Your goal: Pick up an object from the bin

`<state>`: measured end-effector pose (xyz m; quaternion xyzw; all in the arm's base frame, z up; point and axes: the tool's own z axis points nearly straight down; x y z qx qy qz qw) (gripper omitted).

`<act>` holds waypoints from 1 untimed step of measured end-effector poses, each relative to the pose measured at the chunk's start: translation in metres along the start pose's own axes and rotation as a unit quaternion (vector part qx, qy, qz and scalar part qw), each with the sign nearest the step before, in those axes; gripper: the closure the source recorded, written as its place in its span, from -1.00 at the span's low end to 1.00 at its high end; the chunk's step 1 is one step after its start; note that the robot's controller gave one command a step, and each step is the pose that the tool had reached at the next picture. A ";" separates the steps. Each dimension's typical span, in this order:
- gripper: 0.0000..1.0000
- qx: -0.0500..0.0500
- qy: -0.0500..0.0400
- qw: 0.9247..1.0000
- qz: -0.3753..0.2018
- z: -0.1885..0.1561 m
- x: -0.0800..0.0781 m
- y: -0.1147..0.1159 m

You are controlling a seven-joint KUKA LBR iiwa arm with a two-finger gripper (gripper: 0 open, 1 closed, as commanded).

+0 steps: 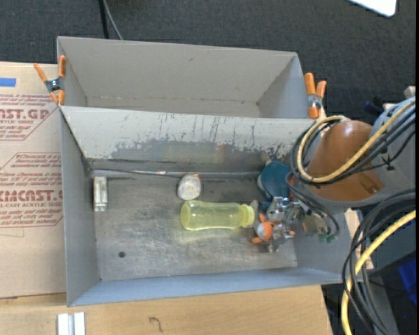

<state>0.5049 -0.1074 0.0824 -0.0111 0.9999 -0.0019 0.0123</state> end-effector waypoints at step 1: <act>1.00 -0.002 0.009 1.000 0.000 -0.015 0.004 0.001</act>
Offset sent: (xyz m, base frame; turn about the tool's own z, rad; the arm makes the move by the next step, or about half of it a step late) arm 0.0000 0.0001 0.0026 0.0001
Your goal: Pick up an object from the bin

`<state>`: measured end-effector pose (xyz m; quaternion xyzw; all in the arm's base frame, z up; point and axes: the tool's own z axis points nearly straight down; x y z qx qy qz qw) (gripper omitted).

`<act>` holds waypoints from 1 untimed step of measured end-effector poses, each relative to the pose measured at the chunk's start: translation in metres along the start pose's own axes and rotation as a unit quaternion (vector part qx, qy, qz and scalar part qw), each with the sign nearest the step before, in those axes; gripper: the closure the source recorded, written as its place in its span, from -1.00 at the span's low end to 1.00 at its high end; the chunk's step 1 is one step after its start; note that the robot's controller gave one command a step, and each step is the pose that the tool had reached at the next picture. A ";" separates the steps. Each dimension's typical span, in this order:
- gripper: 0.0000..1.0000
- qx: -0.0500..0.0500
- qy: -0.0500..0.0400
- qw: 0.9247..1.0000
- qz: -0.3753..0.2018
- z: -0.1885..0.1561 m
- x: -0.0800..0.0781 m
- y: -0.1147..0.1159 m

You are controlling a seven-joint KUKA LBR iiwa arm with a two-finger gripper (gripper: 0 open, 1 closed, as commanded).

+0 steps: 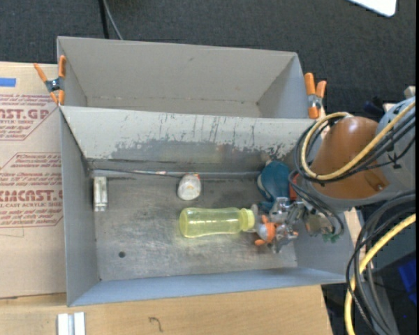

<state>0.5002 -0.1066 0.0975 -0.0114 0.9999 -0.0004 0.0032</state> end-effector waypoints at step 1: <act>1.00 0.000 0.002 1.000 0.000 -0.013 0.001 0.000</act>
Offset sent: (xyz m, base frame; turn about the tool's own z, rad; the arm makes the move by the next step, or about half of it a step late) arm 0.0000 -0.0001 0.0064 0.0000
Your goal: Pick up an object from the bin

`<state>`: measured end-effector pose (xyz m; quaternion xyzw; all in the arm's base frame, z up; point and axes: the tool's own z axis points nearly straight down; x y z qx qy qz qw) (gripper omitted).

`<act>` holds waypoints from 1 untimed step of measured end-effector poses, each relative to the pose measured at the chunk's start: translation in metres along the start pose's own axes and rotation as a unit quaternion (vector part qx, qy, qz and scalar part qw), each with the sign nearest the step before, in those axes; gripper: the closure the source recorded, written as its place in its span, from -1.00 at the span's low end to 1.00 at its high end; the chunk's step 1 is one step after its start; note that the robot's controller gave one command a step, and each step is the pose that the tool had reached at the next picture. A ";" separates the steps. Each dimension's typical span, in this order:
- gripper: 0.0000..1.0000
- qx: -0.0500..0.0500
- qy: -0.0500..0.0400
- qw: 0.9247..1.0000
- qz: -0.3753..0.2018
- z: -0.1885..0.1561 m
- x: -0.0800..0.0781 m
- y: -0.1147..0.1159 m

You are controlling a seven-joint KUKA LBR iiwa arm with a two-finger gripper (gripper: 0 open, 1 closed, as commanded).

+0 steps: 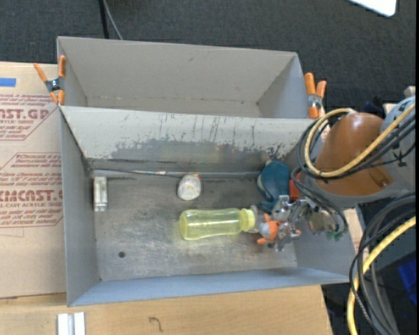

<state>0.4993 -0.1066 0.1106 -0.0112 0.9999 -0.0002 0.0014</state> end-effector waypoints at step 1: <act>1.00 0.000 0.000 1.000 0.000 -0.010 0.000 0.000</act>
Offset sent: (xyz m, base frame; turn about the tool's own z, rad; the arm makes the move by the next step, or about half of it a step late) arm -0.0002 -0.0001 0.0790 0.0000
